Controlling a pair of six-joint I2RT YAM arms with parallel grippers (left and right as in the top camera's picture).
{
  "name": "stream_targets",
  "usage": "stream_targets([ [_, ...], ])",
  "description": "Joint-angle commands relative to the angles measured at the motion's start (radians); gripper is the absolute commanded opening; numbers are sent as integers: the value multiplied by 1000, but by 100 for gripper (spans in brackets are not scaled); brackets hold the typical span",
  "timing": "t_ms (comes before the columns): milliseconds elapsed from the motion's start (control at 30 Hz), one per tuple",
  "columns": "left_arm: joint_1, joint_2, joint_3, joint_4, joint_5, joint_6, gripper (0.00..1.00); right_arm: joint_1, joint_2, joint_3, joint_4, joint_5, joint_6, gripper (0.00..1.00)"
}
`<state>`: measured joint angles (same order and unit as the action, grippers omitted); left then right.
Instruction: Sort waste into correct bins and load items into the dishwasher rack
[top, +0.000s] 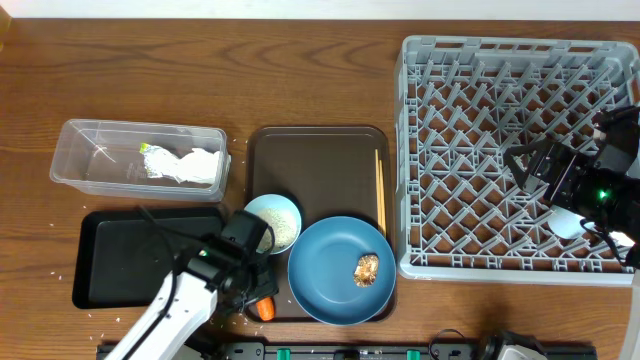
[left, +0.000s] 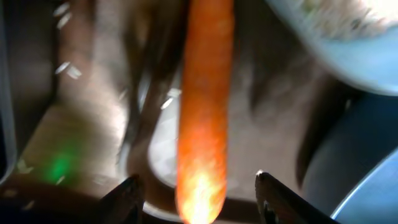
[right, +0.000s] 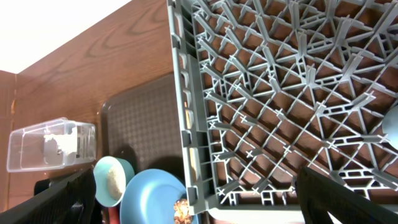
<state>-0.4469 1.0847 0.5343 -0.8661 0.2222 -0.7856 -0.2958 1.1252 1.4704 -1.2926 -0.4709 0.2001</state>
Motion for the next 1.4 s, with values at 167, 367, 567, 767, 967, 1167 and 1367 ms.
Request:
stream_targets([
  [167,-3,158,-2,68,41,8,58,9,1,-2,1,0,-14,95],
  [367,-2,232,-2,80,69,22,47,9,1,-2,0,0,-14,96],
  [567,-2,232,1,82,70,27,23,9,1,-2,0,0,-14,96],
  [767,-2,202,52,24,73,51,22,9,1,-2,1,0,-14,96],
  [967,-2,93,108,-25,73,51,19,9,1,-2,1,0,-14,96],
  [1167,32,-23,119,-71,68,37,9,9,1,-2,2,0,-14,97],
  [1367,178,-96,119,-140,51,25,6,9,1,-2,2,0,-14,97],
])
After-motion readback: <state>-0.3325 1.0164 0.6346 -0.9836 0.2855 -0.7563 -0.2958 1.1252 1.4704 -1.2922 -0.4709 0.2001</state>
